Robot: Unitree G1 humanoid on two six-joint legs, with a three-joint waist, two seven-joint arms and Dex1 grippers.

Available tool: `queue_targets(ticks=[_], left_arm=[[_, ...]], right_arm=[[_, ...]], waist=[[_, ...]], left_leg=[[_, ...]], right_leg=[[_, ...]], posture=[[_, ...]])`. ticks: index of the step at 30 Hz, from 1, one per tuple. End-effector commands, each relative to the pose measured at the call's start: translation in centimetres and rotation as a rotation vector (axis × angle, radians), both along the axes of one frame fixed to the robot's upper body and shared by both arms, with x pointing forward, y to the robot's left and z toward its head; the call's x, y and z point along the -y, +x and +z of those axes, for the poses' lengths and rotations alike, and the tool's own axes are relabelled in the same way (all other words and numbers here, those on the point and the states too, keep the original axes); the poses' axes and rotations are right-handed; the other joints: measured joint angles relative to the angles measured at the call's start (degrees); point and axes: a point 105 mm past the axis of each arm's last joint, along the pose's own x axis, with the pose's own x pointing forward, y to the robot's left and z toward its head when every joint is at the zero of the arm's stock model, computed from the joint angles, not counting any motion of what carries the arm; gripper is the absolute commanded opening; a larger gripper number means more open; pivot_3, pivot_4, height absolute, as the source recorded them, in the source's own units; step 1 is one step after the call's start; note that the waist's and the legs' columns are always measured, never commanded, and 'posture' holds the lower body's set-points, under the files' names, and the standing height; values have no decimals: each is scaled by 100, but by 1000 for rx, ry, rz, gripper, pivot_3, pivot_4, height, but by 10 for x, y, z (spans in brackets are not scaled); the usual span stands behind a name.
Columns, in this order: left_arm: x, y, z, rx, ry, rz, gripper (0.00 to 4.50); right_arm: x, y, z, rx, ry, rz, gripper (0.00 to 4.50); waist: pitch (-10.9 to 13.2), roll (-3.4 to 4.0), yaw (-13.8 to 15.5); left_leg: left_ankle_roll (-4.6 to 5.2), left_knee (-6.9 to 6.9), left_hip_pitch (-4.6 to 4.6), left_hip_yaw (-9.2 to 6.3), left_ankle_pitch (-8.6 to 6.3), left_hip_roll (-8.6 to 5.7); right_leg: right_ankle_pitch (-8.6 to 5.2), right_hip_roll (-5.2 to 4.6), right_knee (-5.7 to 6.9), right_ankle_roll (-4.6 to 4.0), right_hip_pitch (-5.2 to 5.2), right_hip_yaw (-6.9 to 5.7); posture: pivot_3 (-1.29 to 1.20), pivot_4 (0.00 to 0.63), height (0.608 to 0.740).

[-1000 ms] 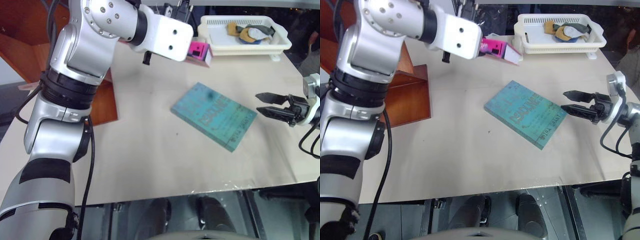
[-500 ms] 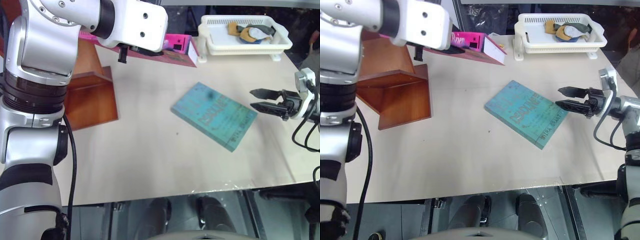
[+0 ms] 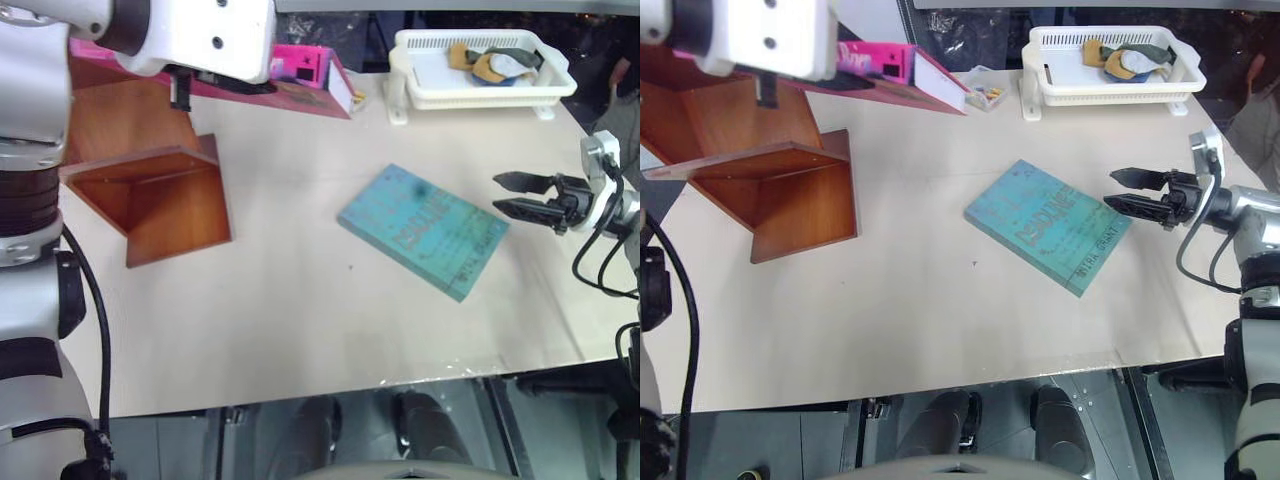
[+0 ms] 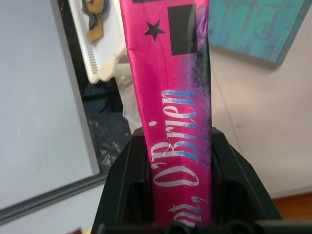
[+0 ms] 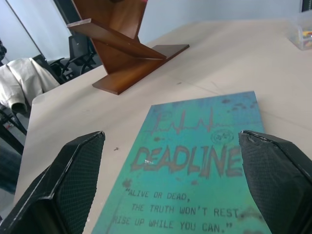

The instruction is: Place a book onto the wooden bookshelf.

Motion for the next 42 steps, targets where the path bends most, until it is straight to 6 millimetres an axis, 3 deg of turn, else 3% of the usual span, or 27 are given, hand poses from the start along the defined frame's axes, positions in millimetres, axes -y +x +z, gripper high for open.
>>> queue_targets(ticks=[1, 7, 15, 24, 33, 42], left_arm=[[-2, -14, 18, 75, -17, -5, 1263], [-11, -23, 17, 71, -14, 31, 1263], [-37, -31, 12, 60, -23, 150, 1263], [-62, -33, 3, 52, -34, 266, 1263], [-77, -31, -4, 47, -46, 329, 1263], [-85, -26, -7, 47, -43, 361, 1263]], right_arm=[[-4, -3, 16, 70, 2, 64, 4500], [-7, 1, 17, 73, 0, 63, 4500], [-12, 6, 18, 76, 7, 68, 4500], [-18, 7, 33, 98, 64, 93, 4500], [-30, -6, 72, 157, 217, 209, 4500], [-35, -23, 87, 183, 255, 298, 4500]], waist=[[1, 0, -4], [9, 1, -13], [39, 0, -22], [54, 2, -20], [61, 3, -16], [63, 3, -6]], left_leg=[[0, 1, 0, 0, 0, 0], [0, 7, 1, 0, 0, 2], [1, 8, 1, 11, -1, 5], [2, 18, 0, 14, -1, 8], [18, 18, 0, 14, -11, 10], [22, 19, -1, 14, -13, 10]], right_leg=[[0, 0, 2, 0, 0, 0], [-1, 2, 14, 0, -2, 2], [-1, 7, 27, 0, -13, 13], [-1, 10, 35, -1, -15, 17], [-1, 12, 37, -1, -16, 18], [-1, 11, 38, -1, -17, 18]], posture=[[0, 150, 740], [0, 150, 740], [0, 150, 740], [0, 150, 740], [0, 150, 740], [0, 150, 740]])
